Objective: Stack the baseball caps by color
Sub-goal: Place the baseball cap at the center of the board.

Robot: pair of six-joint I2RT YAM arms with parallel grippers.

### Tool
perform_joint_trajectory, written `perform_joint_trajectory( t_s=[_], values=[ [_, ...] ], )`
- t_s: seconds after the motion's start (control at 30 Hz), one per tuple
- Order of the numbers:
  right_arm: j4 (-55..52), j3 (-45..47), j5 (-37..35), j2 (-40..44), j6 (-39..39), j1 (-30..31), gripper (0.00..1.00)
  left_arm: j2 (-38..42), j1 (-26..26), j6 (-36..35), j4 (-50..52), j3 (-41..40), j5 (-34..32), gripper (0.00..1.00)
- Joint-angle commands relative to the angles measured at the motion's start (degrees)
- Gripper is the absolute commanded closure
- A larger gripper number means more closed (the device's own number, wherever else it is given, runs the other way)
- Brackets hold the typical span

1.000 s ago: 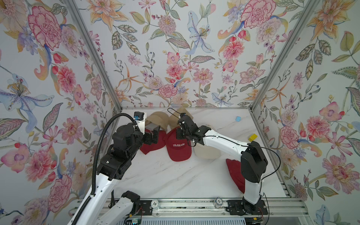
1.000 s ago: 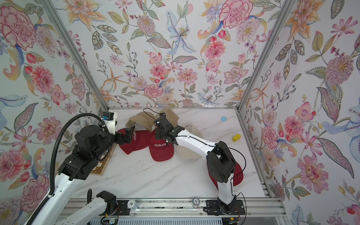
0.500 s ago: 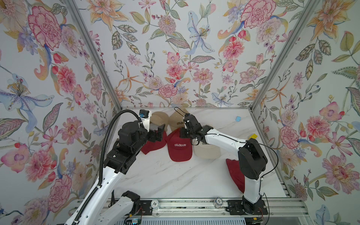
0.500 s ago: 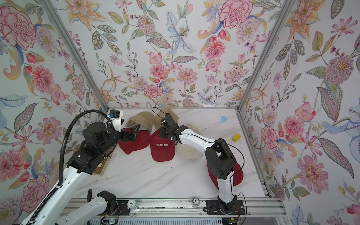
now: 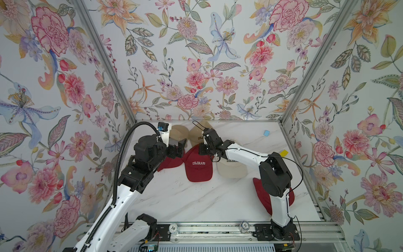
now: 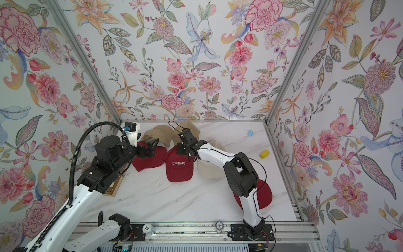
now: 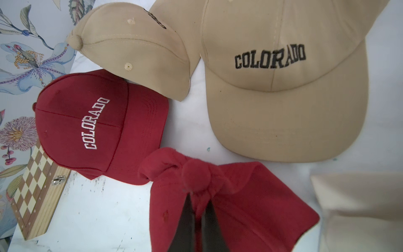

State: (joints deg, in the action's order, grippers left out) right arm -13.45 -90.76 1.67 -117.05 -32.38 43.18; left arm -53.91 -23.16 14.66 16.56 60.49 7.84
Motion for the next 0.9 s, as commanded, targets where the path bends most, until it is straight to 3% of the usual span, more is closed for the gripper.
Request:
perform_joint_trajectory(
  t_s=[0.0, 0.2, 0.27, 0.47, 0.67, 0.7, 0.87],
  values=[
    [-0.2, -1.3, 0.7, -1.5, 0.7, -0.9, 1.00, -0.2, 0.0, 1.1, -1.5, -0.7, 1.6, 0.00],
    [-0.7, -1.6, 1.1, -1.7, 2.4, -1.4, 1.00, -0.2, -0.1, 1.3, -1.9, -0.9, 1.7, 0.00],
    [-0.7, -1.4, 1.3, -1.5, 2.7, -1.3, 0.96, -0.1, 0.0, 1.3, -1.9, -1.1, 1.7, 0.00],
    [-1.5, -1.7, 1.5, 0.1, 3.9, -1.1, 0.59, 0.5, 0.0, 0.9, -0.6, -0.7, 0.6, 0.00],
    [-2.2, -2.3, 5.4, 4.8, 8.2, -0.3, 0.05, 1.9, 0.4, -0.2, 2.2, 0.6, -1.5, 0.00],
    [-2.3, -2.3, 6.0, 6.2, 9.1, 0.0, 0.01, 2.1, 0.5, -0.2, 2.6, 0.7, -2.0, 0.00],
    [-4.1, -0.5, 5.6, 13.8, 11.8, 1.5, 0.01, 3.0, 1.4, 1.1, 3.8, 0.5, -2.7, 0.00]
  ],
)
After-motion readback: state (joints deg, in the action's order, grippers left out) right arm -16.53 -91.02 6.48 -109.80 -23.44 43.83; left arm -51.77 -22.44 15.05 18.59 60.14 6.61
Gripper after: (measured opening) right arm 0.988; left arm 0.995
